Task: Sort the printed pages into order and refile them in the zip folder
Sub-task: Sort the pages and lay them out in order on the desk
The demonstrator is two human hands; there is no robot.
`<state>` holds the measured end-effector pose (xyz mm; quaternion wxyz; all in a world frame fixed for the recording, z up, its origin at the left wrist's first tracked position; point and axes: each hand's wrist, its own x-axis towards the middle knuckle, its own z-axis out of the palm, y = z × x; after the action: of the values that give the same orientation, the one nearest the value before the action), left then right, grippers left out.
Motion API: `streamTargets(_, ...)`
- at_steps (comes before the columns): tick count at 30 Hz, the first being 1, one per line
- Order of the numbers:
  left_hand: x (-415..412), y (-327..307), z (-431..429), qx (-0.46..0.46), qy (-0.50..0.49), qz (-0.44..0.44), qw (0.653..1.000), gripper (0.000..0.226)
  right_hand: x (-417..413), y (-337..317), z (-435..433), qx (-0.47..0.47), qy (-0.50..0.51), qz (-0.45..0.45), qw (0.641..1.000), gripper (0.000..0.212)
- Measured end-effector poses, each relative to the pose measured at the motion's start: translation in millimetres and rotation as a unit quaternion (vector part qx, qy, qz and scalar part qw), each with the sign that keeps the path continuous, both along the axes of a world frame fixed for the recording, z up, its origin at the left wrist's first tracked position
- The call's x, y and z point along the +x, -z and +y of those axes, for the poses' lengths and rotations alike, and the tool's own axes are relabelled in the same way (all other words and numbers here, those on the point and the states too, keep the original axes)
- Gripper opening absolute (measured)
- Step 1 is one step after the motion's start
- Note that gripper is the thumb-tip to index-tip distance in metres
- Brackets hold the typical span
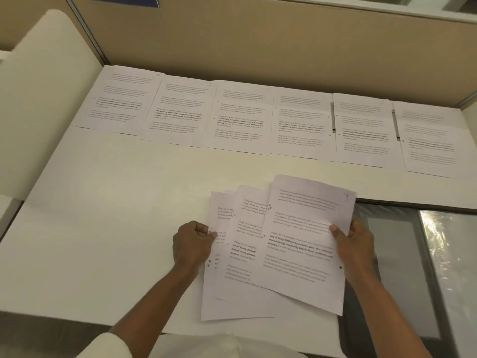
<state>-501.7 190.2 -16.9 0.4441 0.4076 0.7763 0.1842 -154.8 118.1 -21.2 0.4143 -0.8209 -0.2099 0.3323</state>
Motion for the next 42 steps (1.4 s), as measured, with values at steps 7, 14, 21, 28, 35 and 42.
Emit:
streamTargets(7,-1.1,-3.2,7.2,0.011,-0.038,-0.010,0.999,0.023,52.3,-0.8,3.1,-0.036,-0.041,0.057,0.997,0.030)
streamTargets(14,10.9,2.3,-3.6,0.015,-0.029,0.036,0.999,0.062,82.7,-6.9,-21.9,-0.019,0.001,0.077,0.997,0.029)
streamTargets(21,28.3,4.5,-15.0,0.024,0.031,0.098,0.994,0.087,117.5,-16.2,-37.0,0.001,0.093,0.184,0.979,0.034)
streamTargets(28,25.2,13.2,-15.9,0.034,0.022,0.068,0.997,0.054,129.3,-23.4,-37.9,0.004,0.083,0.217,0.972,0.036)
streamTargets(35,38.6,1.3,-18.9,0.041,-0.015,0.058,0.997,0.052,72.7,-10.5,-21.6,0.021,-0.001,0.226,0.974,0.035)
streamTargets(42,53.9,-10.3,-27.5,0.034,-0.058,0.026,0.997,0.067,-19.4,12.0,-13.6,0.026,-0.076,0.109,0.991,0.018)
